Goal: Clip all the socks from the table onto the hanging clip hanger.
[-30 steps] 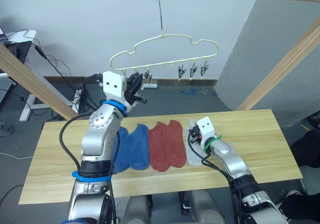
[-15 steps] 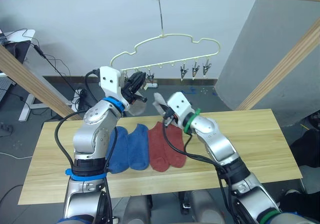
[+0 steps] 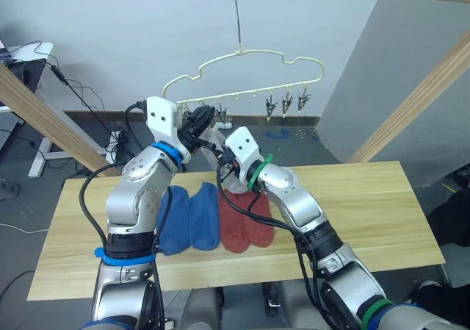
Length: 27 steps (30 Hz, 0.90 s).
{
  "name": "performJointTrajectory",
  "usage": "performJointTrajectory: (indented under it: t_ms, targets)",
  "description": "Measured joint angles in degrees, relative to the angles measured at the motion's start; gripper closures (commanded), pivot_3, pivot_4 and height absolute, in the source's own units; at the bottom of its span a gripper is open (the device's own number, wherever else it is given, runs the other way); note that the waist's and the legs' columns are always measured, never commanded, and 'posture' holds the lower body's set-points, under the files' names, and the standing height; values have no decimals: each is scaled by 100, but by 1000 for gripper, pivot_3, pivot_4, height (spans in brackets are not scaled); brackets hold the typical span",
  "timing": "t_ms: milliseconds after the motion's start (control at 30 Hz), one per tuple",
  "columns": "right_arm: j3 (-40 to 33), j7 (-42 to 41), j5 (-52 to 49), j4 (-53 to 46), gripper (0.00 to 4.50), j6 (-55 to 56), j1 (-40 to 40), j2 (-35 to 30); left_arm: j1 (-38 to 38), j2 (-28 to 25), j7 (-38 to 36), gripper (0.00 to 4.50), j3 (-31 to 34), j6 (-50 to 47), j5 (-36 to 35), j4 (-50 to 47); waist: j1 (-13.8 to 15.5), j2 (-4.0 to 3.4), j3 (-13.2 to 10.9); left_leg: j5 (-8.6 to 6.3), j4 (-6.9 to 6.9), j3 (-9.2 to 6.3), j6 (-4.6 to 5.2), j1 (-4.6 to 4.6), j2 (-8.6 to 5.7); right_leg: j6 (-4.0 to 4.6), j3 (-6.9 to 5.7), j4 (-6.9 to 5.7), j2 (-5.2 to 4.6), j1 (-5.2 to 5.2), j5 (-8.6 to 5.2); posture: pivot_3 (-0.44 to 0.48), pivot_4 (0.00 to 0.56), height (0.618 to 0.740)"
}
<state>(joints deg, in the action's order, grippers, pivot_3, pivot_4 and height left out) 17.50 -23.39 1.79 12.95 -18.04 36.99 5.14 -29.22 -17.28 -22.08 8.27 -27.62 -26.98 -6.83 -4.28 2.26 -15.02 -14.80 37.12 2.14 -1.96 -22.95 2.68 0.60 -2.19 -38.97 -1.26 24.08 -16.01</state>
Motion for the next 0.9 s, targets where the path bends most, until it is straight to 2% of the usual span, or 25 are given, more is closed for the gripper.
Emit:
performJointTrajectory:
  t_ms: [467,500,700,767,900]
  targets:
    - [-202,108,-87,166,4500,93,215,230,28,4,16,4374,18,-74,-42,-2,-5,0,0,0,-1,0,0,0,1,0,0,0,0,0,0,-132,262,740]
    - [-203,107,-87,198,4500,105,215,232,42,7,19,3652,39,-94,-94,-2,-5,0,0,0,0,0,0,0,1,0,0,0,0,0,0,-132,262,740]
    - [-205,141,-86,308,4500,162,247,235,123,3,18,1962,108,-213,-187,-89,-7,0,0,0,-1,0,0,0,1,0,-1,-1,0,0,0,-128,263,740]
    - [-205,166,-86,313,4500,199,247,235,159,-13,17,1962,109,-239,-189,-122,-7,0,0,0,-1,-1,0,0,1,0,-1,-1,0,1,0,-126,264,740]
    - [-215,206,-92,313,3433,249,246,236,241,-170,-7,1928,112,-297,-198,-251,-13,0,0,1,-1,0,-2,1,1,0,0,-1,0,1,0,-125,264,740]
